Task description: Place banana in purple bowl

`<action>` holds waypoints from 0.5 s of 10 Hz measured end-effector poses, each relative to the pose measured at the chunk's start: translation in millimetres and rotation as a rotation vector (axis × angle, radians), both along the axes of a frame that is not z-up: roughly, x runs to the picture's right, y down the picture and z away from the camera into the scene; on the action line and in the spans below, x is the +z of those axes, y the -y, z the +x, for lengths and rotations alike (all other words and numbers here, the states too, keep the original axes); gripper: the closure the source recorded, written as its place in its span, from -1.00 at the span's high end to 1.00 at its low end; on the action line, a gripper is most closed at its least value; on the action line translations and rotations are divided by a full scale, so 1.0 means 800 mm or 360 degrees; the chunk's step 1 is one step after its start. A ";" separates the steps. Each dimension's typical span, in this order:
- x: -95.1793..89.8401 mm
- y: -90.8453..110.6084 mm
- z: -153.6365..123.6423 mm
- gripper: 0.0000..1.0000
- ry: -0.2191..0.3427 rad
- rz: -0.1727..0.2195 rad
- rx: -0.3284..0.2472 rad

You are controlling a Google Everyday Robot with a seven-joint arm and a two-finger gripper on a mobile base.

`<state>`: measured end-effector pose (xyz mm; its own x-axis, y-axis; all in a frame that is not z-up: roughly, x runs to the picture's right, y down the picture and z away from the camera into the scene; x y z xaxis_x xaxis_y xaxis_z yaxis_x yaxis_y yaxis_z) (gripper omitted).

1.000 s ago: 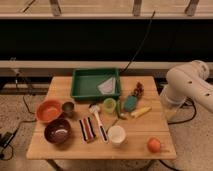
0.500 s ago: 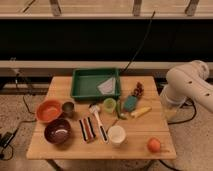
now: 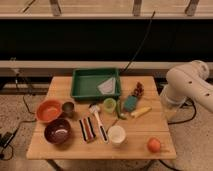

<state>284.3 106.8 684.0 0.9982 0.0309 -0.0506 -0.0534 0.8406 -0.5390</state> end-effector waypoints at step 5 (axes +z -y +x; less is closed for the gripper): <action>0.008 -0.001 -0.003 0.30 0.0033 -0.0025 -0.0006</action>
<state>281.6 107.3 690.5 0.9992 0.0264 -0.0301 -0.0386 0.8321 -0.5533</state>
